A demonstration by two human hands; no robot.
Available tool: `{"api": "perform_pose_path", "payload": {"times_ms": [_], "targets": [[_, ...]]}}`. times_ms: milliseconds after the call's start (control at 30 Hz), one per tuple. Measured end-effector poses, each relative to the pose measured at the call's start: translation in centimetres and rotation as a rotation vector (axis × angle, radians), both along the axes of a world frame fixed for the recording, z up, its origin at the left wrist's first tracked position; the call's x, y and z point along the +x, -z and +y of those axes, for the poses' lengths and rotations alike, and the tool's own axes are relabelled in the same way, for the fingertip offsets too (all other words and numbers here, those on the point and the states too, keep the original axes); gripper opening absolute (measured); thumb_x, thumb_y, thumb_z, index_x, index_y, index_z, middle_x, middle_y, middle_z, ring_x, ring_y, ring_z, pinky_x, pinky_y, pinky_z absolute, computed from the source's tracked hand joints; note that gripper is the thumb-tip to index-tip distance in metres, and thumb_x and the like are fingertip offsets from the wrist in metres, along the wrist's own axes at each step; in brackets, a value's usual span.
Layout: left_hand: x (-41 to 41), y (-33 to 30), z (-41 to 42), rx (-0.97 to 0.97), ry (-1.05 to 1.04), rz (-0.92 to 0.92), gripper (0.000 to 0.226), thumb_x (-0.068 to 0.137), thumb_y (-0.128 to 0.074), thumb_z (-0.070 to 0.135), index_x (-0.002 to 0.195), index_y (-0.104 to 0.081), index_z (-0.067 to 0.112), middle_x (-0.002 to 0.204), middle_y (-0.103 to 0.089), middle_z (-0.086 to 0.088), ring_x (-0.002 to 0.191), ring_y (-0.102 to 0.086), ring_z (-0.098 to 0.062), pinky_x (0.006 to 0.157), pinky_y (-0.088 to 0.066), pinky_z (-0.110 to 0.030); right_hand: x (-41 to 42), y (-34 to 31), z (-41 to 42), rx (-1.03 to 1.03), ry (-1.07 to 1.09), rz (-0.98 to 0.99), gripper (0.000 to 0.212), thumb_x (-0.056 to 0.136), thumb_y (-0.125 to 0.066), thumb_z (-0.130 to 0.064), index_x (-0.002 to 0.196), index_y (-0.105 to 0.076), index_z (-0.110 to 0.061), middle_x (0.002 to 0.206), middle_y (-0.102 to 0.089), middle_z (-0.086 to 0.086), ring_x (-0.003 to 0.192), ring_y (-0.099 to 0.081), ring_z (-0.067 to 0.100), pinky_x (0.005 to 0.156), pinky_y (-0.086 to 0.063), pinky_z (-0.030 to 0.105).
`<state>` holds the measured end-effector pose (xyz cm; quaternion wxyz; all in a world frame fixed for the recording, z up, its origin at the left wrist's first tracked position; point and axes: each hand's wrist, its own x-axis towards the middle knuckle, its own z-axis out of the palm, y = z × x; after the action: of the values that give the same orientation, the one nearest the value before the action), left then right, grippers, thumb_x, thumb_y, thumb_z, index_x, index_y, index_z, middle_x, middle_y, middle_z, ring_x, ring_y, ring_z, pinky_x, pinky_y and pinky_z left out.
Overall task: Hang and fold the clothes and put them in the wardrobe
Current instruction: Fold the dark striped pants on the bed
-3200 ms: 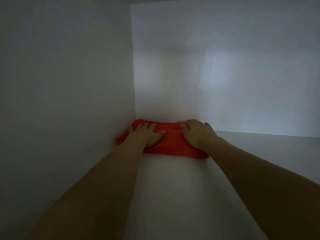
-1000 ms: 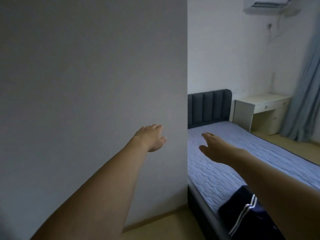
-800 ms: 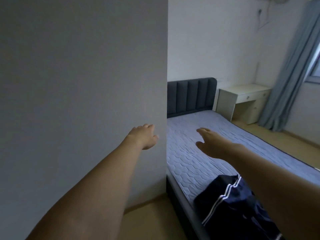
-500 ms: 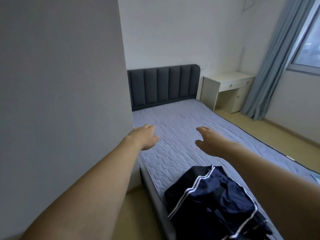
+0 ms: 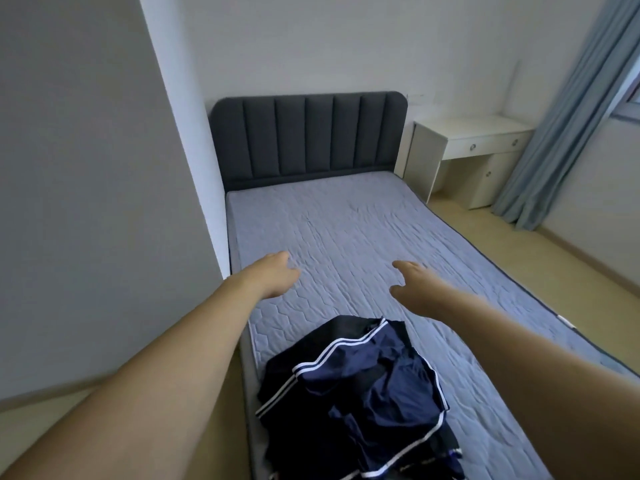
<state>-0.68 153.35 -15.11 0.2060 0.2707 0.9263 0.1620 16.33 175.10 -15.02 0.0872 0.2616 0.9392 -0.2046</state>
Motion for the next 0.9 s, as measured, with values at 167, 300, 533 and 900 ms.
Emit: {"api": "perform_pose_path", "payload": {"times_ms": [167,300,533,900], "targets": [[3.1,6.9,10.1,-0.05,-0.035,-0.11,0.059,0.097,-0.046,0.038,0.15,-0.032,0.015,0.155,-0.034,-0.011,0.136,-0.041,-0.028,0.11,-0.033,-0.035,0.0,3.7,11.2,-0.022,-0.062,-0.113,0.062,0.098,-0.043,-0.026,0.152,-0.017,-0.009,0.159,-0.02,0.008,0.143,-0.025,0.027,0.112,-0.026,0.037],[4.6,12.8,13.0,-0.072,-0.182,-0.15,0.058,0.095,-0.048,0.035,0.148,-0.034,0.017,0.152,-0.038,-0.011,0.135,-0.043,-0.028,0.11,-0.035,-0.035,-2.9,8.1,16.4,-0.029,-0.166,-0.137,0.057,0.096,-0.041,-0.023,0.149,-0.024,-0.008,0.154,-0.029,0.011,0.136,-0.035,0.031,0.105,-0.035,0.039],[9.2,23.8,5.1,-0.13,-0.585,-0.386,0.052,0.092,-0.051,0.026,0.14,-0.043,0.008,0.138,-0.052,-0.014,0.121,-0.054,-0.028,0.103,-0.043,-0.037,-7.4,17.9,13.1,-0.128,-0.437,-0.313,0.054,0.09,-0.046,-0.019,0.142,-0.035,-0.009,0.147,-0.037,0.012,0.128,-0.043,0.03,0.104,-0.039,0.038],[15.4,48.3,0.8,-0.02,-0.908,-0.849,0.07,0.092,-0.046,0.031,0.155,-0.017,0.021,0.098,-0.058,0.002,0.066,-0.054,-0.009,0.053,-0.04,-0.023,-13.9,41.0,1.2,-0.017,-0.816,-0.326,0.073,0.088,-0.055,-0.028,0.151,-0.021,-0.016,0.158,-0.02,0.006,0.143,-0.023,0.026,0.115,-0.024,0.039]]}}
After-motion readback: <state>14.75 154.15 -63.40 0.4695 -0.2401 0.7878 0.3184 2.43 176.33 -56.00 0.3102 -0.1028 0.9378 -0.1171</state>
